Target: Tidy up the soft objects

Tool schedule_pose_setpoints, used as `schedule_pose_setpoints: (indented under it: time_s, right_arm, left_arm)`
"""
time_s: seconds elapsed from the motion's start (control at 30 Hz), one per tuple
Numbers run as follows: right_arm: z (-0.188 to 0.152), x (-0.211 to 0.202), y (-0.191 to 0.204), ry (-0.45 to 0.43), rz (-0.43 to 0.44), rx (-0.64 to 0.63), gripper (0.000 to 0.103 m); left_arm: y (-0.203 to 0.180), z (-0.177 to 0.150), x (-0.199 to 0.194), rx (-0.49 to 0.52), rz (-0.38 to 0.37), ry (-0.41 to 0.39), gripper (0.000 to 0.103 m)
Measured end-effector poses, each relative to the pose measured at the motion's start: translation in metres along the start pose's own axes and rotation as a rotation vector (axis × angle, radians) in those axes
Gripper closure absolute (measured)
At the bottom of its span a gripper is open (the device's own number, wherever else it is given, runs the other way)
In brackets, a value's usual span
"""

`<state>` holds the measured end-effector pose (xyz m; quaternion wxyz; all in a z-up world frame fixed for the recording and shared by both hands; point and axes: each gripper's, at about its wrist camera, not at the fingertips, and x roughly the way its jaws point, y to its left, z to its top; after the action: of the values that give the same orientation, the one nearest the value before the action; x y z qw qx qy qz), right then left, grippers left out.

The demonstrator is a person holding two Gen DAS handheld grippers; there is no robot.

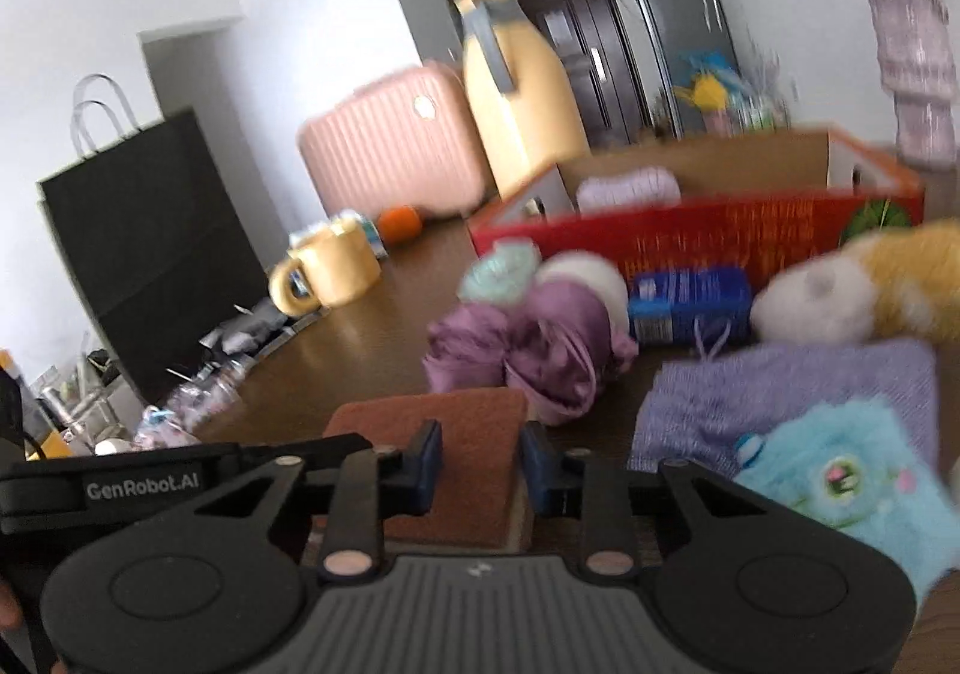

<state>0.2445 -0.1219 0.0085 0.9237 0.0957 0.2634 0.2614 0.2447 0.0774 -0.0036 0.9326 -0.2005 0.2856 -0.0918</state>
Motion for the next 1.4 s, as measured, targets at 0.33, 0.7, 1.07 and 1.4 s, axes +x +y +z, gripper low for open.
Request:
schedule_pose_setpoints:
  time_s: [0.33,0.7,1.07,1.4]
  right_arm:
    - [-0.006,-0.102,-0.016,-0.155,-0.039,0.036,0.075]
    - [0.054,-0.096,-0.068,-0.245,-0.102,0.054,0.076]
    - [0.249,0.08,-0.22,-0.028,-0.217,0.139,0.076]
    - [0.246,0.204,-0.264,0.207,-0.451,-0.024,0.086]
  left_arm:
    - [-0.07,-0.016,-0.042,0.106,-0.124,-0.052,0.069]
    - [-0.124,0.045,0.015,0.188,-0.177,-0.058,0.07]
    - [-0.168,0.212,0.258,0.093,-0.138,0.157,0.071]
    - [-0.147,0.204,0.405,-0.007,-0.027,0.381,0.078]
